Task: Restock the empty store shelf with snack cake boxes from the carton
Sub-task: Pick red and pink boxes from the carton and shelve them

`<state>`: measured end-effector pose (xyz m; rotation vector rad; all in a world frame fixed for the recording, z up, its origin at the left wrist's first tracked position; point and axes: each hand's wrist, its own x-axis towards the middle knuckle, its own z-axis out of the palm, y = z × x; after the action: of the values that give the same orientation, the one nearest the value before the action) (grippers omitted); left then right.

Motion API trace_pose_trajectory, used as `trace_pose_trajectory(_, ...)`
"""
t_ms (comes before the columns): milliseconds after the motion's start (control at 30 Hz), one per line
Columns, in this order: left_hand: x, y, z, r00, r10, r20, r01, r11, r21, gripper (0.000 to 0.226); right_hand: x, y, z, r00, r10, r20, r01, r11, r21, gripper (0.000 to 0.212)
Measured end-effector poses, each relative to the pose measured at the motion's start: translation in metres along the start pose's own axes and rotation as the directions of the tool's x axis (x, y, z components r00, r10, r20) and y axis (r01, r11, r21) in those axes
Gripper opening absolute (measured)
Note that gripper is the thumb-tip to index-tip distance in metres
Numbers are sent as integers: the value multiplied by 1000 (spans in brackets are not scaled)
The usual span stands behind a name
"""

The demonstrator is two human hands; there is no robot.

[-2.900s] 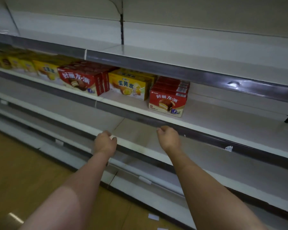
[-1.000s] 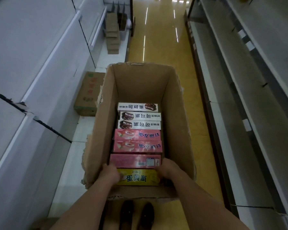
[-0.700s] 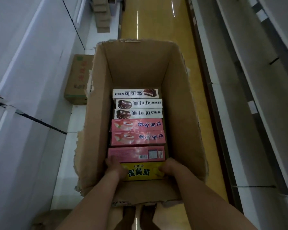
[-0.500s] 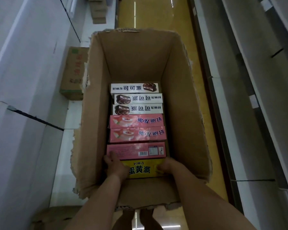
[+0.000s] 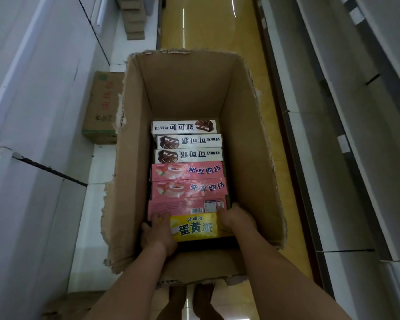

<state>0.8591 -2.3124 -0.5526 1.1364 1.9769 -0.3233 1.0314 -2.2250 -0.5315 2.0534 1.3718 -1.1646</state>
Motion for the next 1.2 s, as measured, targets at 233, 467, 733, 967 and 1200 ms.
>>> trace_pose_trajectory(233, -14, 20, -43, 991, 126, -39, -111, 958, 265, 67, -18, 6, -8, 986, -104, 132, 131, 966, -222, 100)
trace_pose_trajectory(467, -27, 48, -106, 933, 359, 0, -358, 929, 91, 72, -54, -16, -20, 842, -539, -15, 461, 734, -499, 96)
trace_pose_trajectory(733, -44, 48, -141, 902, 28, -430, -333, 679, -654, 133, -87, -50, -88, 914, -382, -139, 405, 883, 236, 89)
trace_pose_trajectory(967, -66, 69, -160, 970, 222, -100, -148, 210, -966, 103, -124, -67, -139, 876, -470, -114, 380, 526, 761, 59)
trace_pose_trajectory(1200, -89, 110, -188, 981, 146, -129, -133, 15, -991, 83, -149, -45, -157, 880, -356, -314, 472, 590, 655, 110)
